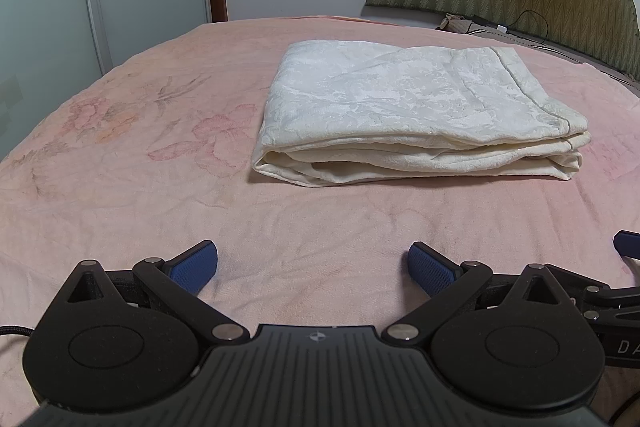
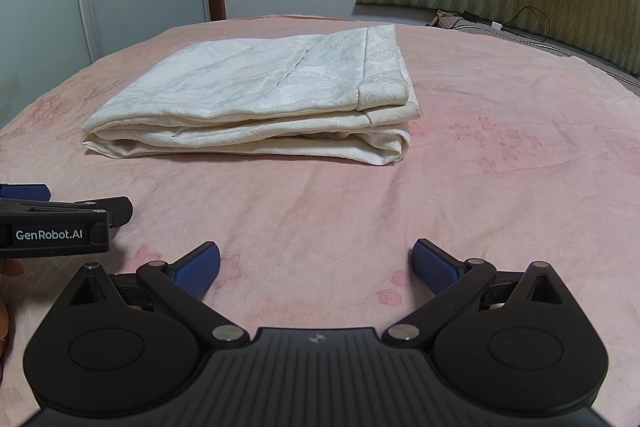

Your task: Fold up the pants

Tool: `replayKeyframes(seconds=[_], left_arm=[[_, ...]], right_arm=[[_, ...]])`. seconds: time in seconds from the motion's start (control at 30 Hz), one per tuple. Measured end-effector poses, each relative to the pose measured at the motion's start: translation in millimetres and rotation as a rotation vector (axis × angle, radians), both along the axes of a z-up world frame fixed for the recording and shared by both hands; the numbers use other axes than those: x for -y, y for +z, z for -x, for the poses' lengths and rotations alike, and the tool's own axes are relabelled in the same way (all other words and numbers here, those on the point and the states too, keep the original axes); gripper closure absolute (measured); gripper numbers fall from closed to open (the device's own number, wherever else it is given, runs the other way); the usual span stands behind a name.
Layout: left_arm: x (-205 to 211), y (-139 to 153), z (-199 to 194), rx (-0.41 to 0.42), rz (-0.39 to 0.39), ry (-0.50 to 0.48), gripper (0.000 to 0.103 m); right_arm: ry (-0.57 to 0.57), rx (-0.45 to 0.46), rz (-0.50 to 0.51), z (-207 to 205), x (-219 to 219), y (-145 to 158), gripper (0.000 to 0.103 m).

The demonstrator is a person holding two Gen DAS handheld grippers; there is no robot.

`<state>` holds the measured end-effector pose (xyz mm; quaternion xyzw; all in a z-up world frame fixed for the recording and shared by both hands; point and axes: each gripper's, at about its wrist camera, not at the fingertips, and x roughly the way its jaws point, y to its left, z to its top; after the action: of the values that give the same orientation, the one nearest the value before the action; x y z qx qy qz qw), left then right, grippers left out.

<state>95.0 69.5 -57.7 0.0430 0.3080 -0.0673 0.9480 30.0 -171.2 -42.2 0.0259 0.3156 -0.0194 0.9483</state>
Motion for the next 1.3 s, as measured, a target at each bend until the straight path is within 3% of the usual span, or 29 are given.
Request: replayKeyframes(seconds=[0.5, 1.3], left_arm=[[2.6, 15.5, 10.0, 0.052, -0.045, -0.006, 0.001], [8.7, 15.6, 6.5, 0.014, -0.039, -0.019, 0.001]], right_arm=[[0.000, 0.000, 0.000, 0.0, 0.4, 0.0, 0.000], [0.000, 0.000, 0.000, 0.0, 0.0, 0.1, 0.000]])
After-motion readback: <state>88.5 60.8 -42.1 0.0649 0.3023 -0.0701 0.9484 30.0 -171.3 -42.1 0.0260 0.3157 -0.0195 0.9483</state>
